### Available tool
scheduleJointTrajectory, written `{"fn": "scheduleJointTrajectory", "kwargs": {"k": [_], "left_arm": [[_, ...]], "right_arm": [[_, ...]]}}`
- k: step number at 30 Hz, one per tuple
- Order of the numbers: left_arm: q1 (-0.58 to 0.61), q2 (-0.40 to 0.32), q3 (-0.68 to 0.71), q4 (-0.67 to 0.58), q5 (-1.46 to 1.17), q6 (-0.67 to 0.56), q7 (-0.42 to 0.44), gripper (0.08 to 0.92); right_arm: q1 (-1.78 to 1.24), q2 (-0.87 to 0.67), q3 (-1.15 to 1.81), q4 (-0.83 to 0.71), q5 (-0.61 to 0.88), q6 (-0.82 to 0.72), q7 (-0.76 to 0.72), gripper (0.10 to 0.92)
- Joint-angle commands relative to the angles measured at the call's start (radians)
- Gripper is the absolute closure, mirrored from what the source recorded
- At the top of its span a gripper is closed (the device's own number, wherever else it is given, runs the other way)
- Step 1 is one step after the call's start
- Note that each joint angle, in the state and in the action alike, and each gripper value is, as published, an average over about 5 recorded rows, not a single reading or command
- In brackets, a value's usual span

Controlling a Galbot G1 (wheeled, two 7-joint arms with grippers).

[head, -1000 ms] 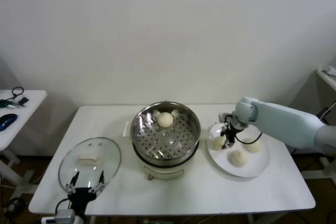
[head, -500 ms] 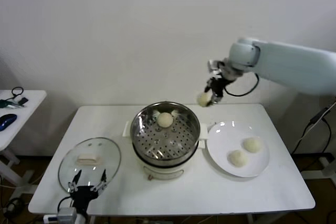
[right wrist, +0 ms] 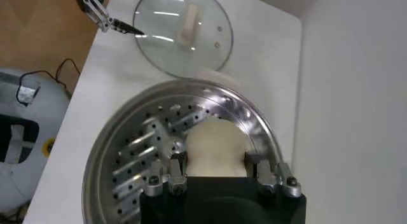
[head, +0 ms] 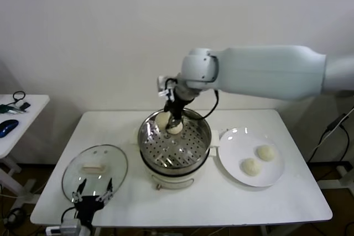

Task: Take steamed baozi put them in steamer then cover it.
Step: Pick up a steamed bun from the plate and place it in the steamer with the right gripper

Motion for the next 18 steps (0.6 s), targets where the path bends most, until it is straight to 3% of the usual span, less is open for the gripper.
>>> {"fn": "scheduleJointTrajectory", "kwargs": {"k": [1, 18], "left_arm": [[0.003, -0.002, 0.0, -0.002, 0.002, 0.0, -0.001, 0.177], [-0.001, -0.001, -0.001, -0.002, 0.003, 0.001, -0.001, 0.177]], "right_arm": [[-0.195, 0.102, 0.014, -0.114, -0.067, -0.054, 0.09, 0.423], [-0.28, 0.131, 0.034, -0.214, -0.107, -0.048, 0.102, 0.42]]}}
